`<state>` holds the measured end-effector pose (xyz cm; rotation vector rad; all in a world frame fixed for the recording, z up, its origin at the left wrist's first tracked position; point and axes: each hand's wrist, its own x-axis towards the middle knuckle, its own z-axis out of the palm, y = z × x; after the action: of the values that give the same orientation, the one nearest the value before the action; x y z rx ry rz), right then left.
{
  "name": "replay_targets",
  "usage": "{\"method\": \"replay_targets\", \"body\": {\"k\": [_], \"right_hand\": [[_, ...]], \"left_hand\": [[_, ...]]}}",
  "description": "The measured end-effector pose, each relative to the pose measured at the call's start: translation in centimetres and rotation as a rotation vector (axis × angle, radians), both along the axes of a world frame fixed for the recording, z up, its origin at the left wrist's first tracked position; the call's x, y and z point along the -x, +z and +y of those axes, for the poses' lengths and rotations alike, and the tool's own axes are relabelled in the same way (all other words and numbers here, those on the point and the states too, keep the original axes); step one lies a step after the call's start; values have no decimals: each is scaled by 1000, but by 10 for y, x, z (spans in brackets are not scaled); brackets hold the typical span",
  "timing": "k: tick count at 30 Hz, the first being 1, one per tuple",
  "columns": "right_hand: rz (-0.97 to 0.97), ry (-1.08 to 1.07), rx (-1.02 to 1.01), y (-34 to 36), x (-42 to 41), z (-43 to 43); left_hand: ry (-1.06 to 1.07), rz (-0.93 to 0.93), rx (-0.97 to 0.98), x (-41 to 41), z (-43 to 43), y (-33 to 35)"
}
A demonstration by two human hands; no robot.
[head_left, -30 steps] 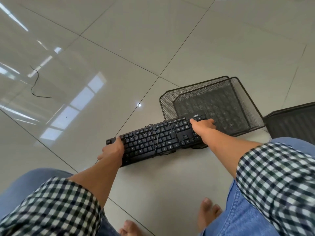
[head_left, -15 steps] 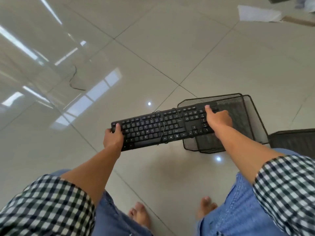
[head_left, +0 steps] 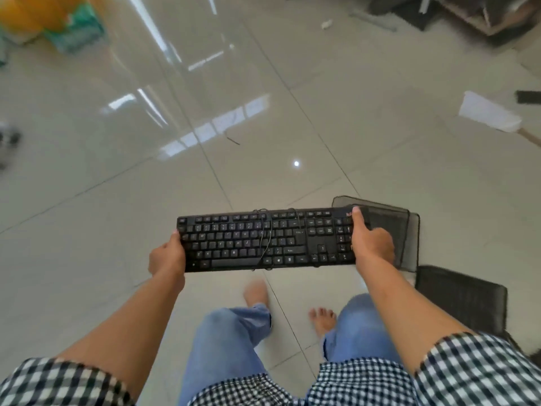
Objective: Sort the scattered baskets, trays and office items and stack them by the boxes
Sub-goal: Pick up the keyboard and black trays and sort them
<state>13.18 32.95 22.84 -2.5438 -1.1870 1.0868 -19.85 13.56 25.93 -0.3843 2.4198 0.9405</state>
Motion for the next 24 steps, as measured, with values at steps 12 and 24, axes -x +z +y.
{"method": "replay_targets", "body": {"k": [12, 24], "right_hand": [[99, 570, -118, 123, 77, -13], [239, 1074, -46, 165, 185, -178]], "left_hand": [[596, -34, -350, -108, -150, 111], [1124, 229, -365, -204, -327, 143]]}}
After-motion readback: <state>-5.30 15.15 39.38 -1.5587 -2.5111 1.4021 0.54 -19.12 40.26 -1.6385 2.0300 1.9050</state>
